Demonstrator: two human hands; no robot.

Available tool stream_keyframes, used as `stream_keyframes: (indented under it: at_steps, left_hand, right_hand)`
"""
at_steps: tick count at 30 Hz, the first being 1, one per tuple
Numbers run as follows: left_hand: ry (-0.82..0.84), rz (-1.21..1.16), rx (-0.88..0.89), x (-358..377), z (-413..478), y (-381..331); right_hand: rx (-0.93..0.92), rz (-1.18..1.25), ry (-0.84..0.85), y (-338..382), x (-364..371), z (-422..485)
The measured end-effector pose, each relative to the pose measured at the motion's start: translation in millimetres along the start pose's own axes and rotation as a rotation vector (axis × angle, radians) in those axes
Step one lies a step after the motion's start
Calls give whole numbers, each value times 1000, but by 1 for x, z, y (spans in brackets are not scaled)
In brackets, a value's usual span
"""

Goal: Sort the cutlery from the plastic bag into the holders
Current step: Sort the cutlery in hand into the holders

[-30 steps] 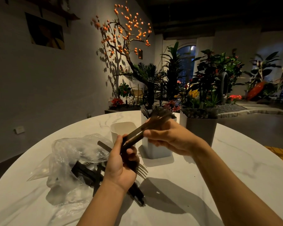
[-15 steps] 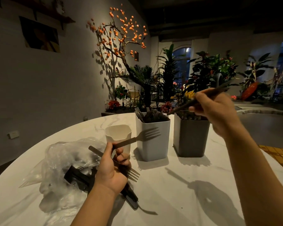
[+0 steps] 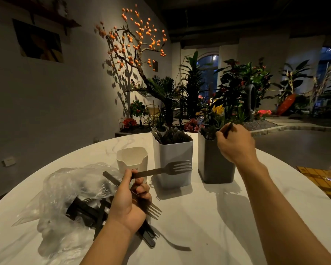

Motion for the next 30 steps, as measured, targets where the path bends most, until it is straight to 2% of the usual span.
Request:
stream_keyframes:
  at_steps: [4,8,10,12,22,25,27,28,29,30]
  left_hand:
    - [-6,26,1,0,1,1]
    - [-18,34,-1,2,0,1]
    - [-18,37,0,2,-1,1]
    - [-16,49,2,3,-1,2]
    - [-40,42,-5,3,-3,0]
    - [-44,33,-6,2,-1,-1]
    - [-47,31,-6,2,-2,-1]
    - [-52,31,-8,3,-2,-1]
    - [-61,27,-13,3,-2,-1]
    - [-66,23,-19,3,-2,-2]
  right_hand:
    - [-3,8,-60,-3,4,-1]
    - [-231,203,-361,7,-2,-7]
    - [-309,272,-424,10,-2,-11]
    - [-358,210,-437,10,4,-14]
    - [-100,-176,-188,-3,16,-12]
    - [-139,-135,-277,11,13,-13]
    - [-251,24,-336,32,8,-15]
    - [-318,128,-284,46,4,-17]
    - [-366,227,-154,62,-2,-21]
    - [-382,288,64,77,-8,-27]
Point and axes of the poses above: each hand's wrist, its own z-axis towards the middle knuckle, its own x-axis out of the palm, y = z × x, the point moved 1 cm from there along z, towards the middle knuckle, and after that the axes turned 9 degrees about z, right-handed, at the moved point
